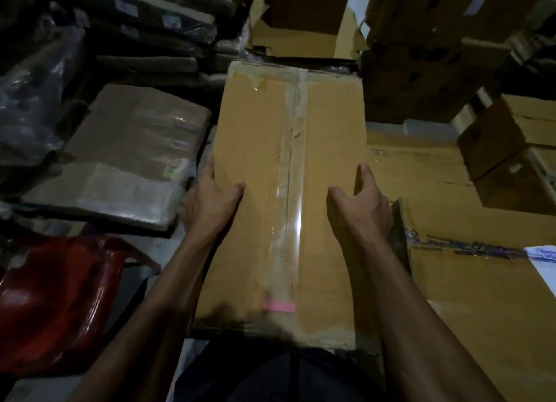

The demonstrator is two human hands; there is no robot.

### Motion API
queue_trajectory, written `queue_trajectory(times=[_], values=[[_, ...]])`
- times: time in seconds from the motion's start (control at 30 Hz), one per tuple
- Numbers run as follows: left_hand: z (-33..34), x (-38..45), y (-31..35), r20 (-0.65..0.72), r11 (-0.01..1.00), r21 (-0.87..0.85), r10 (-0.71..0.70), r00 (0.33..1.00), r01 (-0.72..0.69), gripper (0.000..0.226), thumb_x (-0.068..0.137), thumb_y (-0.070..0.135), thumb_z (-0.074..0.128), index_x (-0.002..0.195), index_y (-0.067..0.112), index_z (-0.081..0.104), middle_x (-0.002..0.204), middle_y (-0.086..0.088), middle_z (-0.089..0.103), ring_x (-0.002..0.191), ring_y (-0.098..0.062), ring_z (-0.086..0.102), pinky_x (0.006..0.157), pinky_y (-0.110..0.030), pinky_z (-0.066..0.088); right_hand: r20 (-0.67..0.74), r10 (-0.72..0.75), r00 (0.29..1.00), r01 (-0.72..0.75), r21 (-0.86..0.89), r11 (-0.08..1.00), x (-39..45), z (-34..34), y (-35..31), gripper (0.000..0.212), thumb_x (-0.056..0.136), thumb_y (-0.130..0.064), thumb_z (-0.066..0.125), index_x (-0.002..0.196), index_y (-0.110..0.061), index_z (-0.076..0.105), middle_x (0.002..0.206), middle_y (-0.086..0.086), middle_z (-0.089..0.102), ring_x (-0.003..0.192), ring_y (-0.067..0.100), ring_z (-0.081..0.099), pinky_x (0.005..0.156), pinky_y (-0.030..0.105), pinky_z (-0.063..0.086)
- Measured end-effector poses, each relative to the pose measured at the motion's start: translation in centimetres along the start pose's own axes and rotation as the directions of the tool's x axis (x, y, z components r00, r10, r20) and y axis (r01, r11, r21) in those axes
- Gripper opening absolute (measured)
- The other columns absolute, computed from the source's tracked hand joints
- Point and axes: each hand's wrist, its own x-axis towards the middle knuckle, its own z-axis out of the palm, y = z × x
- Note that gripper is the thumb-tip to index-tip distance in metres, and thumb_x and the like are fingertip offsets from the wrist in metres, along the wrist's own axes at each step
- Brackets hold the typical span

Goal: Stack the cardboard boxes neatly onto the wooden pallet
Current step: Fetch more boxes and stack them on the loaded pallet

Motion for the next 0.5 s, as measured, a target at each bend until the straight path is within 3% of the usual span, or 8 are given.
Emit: queue_trajectory(times=[0.2, 0.3, 0.4, 0.5], values=[[3.0, 12.6, 3.6, 0.197, 0.990, -0.108, 0.106, 0.975, -0.086, 0.092, 0.076, 0.066, 0.060, 0.152, 0.045, 0.014, 0.135, -0.006, 0.058, 0.120, -0.036, 0.056, 0.100, -0.050, 0.045, -0.073, 0.163, 0.984, -0.164, -0.006, 0.986, 7.9, 1.8, -4.2, 0.082, 0.091, -0.054, 0.061, 0.158, -0.035, 0.017, 0.148, 0.010, 0.047, 0.134, 0.033, 0.044, 0.102, 0.043, 0.039], [4.2, 17.4, 6.9, 0.241, 0.986, -0.059, 0.166, 0.956, -0.157, 0.087, 0.081, 0.061, 0.060, 0.153, 0.046, 0.013, 0.140, -0.002, 0.056, 0.121, -0.035, 0.056, 0.100, -0.050, 0.045, -0.138, 0.218, 0.966, -0.217, 0.022, 0.976, 11.4, 1.6, -5.9, 0.081, 0.091, -0.053, 0.060, 0.158, -0.034, 0.019, 0.147, 0.010, 0.049, 0.133, 0.032, 0.045, 0.101, 0.042, 0.040], [5.8, 21.1, 10.4, 0.285, 0.970, -0.152, 0.226, 0.932, -0.189, 0.090, 0.068, 0.069, 0.055, 0.147, 0.055, 0.014, 0.135, 0.005, 0.059, 0.116, -0.031, 0.060, 0.098, -0.052, 0.047, -0.206, 0.279, 0.938, -0.276, 0.043, 0.960, 14.4, 1.1, -6.5, 0.081, 0.091, -0.053, 0.060, 0.158, -0.034, 0.019, 0.145, 0.011, 0.050, 0.132, 0.033, 0.046, 0.101, 0.043, 0.040], [8.4, 24.3, 14.1, 0.341, 0.958, -0.169, 0.276, 0.899, -0.230, 0.085, 0.073, 0.065, 0.058, 0.146, 0.054, 0.017, 0.134, 0.007, 0.059, 0.115, -0.029, 0.060, 0.097, -0.052, 0.048, -0.262, 0.338, 0.904, -0.329, 0.079, 0.941, 17.9, 0.5, -6.3, 0.080, 0.091, -0.052, 0.060, 0.157, -0.035, 0.018, 0.145, 0.010, 0.050, 0.132, 0.032, 0.046, 0.102, 0.043, 0.039]])
